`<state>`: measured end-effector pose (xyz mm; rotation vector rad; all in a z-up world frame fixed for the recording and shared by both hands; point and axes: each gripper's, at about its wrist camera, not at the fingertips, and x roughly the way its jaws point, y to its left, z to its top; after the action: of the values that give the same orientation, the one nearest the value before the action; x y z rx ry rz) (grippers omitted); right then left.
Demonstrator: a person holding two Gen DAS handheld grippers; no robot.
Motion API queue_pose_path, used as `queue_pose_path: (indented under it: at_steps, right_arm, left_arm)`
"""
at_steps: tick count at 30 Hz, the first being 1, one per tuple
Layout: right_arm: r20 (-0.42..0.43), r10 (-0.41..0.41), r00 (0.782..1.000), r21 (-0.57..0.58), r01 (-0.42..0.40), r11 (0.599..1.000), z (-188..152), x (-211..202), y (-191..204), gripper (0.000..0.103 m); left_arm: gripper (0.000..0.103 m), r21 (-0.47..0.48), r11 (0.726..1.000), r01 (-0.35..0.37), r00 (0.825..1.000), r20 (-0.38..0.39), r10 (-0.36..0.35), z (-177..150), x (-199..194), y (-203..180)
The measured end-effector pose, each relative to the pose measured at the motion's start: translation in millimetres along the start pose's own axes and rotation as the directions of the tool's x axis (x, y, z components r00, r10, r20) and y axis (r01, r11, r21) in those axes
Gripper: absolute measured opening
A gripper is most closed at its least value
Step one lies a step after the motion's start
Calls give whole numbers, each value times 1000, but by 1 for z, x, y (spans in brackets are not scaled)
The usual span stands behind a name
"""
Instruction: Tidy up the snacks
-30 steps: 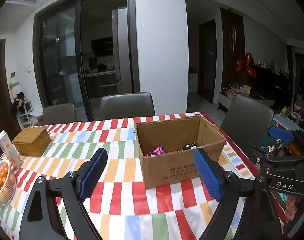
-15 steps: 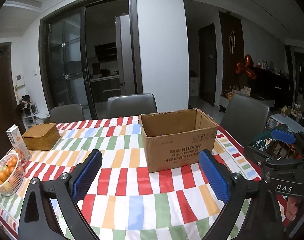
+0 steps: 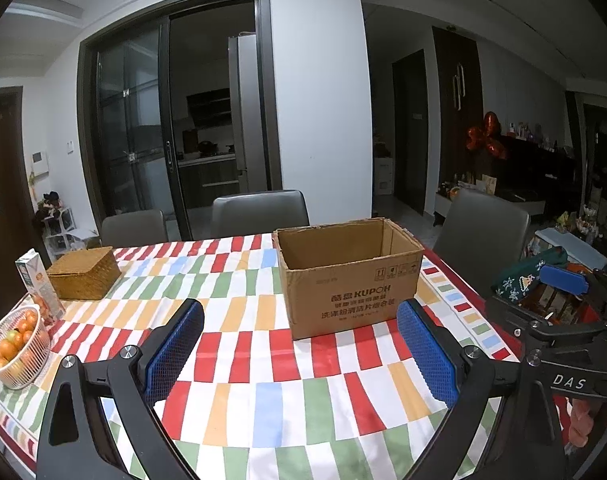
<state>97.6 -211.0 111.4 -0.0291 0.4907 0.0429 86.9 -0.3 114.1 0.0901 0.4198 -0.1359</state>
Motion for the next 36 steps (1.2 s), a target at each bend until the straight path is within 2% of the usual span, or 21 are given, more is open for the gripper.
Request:
queue_pose_path:
  at_steps: [36]
  right_arm:
    - [13, -28, 1000, 11, 28, 1000, -3, -9, -8, 93]
  left_arm:
    - [103, 12, 1000, -24, 1000, 12, 24, -4, -4, -8]
